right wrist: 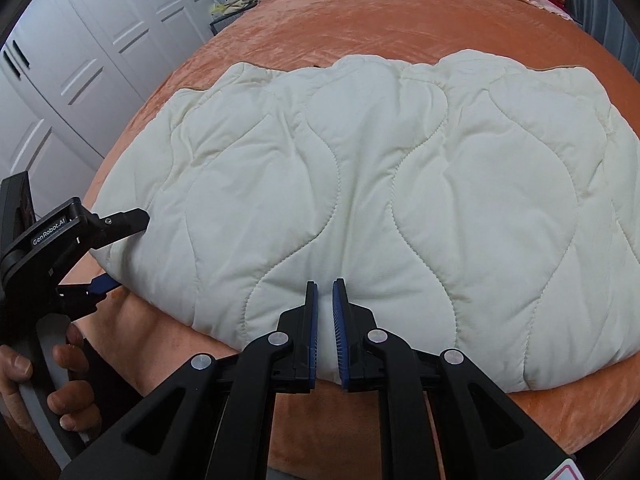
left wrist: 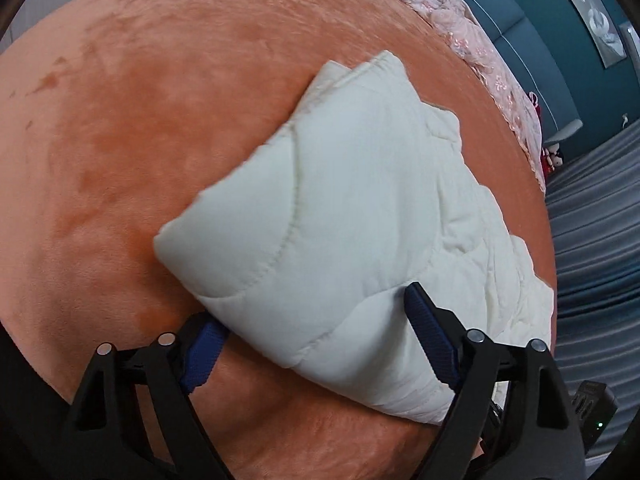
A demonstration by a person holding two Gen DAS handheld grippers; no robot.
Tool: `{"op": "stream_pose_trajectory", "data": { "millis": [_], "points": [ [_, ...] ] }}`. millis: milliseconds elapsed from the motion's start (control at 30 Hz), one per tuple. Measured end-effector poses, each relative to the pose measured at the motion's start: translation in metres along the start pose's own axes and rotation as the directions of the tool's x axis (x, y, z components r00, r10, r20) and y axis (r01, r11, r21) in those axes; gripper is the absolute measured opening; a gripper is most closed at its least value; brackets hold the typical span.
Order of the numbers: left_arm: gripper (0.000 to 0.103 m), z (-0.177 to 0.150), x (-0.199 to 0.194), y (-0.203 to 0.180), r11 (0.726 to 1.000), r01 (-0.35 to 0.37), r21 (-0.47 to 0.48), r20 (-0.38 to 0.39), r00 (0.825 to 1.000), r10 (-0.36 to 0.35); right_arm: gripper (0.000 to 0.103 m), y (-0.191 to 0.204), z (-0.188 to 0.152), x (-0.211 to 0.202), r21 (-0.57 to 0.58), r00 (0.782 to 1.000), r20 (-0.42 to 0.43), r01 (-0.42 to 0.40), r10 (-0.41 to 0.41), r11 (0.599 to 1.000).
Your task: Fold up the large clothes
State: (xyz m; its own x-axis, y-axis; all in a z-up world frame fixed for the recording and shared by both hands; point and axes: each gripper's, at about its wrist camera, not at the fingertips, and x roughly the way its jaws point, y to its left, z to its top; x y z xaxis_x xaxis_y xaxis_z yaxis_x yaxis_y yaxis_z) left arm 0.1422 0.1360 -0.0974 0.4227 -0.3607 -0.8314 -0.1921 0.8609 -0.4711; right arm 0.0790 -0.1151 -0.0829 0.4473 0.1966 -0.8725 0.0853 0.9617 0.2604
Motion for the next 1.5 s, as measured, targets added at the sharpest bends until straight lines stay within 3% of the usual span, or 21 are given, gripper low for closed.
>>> {"op": "stream_pose_trajectory", "data": {
  "millis": [33, 167, 300, 400, 533, 667, 800, 933, 1100, 1300, 1400, 1500],
  "points": [
    [0.072, -0.002, -0.002, -0.009, 1.0, -0.012, 0.022, 0.011, 1.0, 0.011, 0.011, -0.001, 0.0, 0.002, -0.002, 1.0, -0.003, 0.002, -0.002, 1.0],
    [0.03, -0.005, -0.027, -0.032, 0.994, -0.028, 0.104, 0.086, 0.996, 0.019, 0.011, -0.001, 0.001, 0.003, -0.013, 1.0, -0.005, 0.01, -0.011, 1.0],
    [0.014, -0.006, -0.076, -0.043, 0.985, 0.078, 0.152, 0.126, 0.987, -0.098, 0.011, 0.001, 0.0, -0.012, 0.005, 1.0, -0.024, -0.004, 0.004, 1.0],
    [0.013, -0.009, -0.11, -0.056, 0.969, 0.105, 0.224, 0.149, 0.979, -0.141, 0.011, 0.009, -0.004, -0.02, 0.005, 0.998, -0.044, -0.043, 0.043, 0.999],
    [0.012, -0.021, -0.141, -0.086, 0.94, 0.068, 0.334, 0.197, 0.97, -0.14, 0.011, 0.031, -0.011, -0.007, 0.015, 0.986, -0.1, -0.132, 0.133, 0.991],
    [0.012, -0.038, -0.142, -0.123, 0.896, 0.028, 0.443, 0.202, 0.971, -0.131, 0.011, 0.045, -0.011, 0.003, -0.02, 0.983, -0.122, -0.142, 0.139, 0.99],
    [0.012, -0.057, -0.133, -0.164, 0.833, 0.028, 0.553, 0.188, 0.969, -0.157, 0.011, 0.01, -0.011, -0.035, 0.05, 0.978, -0.101, -0.179, 0.183, 0.983],
    [0.012, -0.077, -0.108, -0.21, 0.775, 0.076, 0.627, 0.129, 0.971, -0.2, 0.012, -0.056, -0.02, -0.092, 0.098, 0.998, -0.005, -0.054, 0.055, 0.994],
    [0.012, -0.112, -0.059, -0.258, 0.714, 0.087, 0.694, 0.045, 0.985, -0.165, 0.012, -0.124, -0.034, -0.135, 0.19, 0.995, 0.058, 0.069, -0.082, 0.979],
    [0.012, -0.16, -0.01, -0.285, 0.648, 0.073, 0.758, -0.027, 0.996, -0.081, 0.012, -0.159, -0.037, -0.157, 0.259, 0.99, 0.097, 0.074, -0.102, 0.963],
    [0.012, -0.177, 0.006, -0.282, 0.639, 0.103, 0.763, -0.085, 0.995, -0.06, 0.012, -0.162, -0.031, -0.162, 0.255, 0.987, 0.117, 0.073, -0.106, 0.964],
    [0.012, -0.195, 0.016, -0.279, 0.61, 0.101, 0.786, -0.101, 0.994, -0.035, 0.012, -0.168, -0.027, -0.169, 0.261, 0.986, 0.14, 0.055, -0.094, 0.964]
  ]
}}
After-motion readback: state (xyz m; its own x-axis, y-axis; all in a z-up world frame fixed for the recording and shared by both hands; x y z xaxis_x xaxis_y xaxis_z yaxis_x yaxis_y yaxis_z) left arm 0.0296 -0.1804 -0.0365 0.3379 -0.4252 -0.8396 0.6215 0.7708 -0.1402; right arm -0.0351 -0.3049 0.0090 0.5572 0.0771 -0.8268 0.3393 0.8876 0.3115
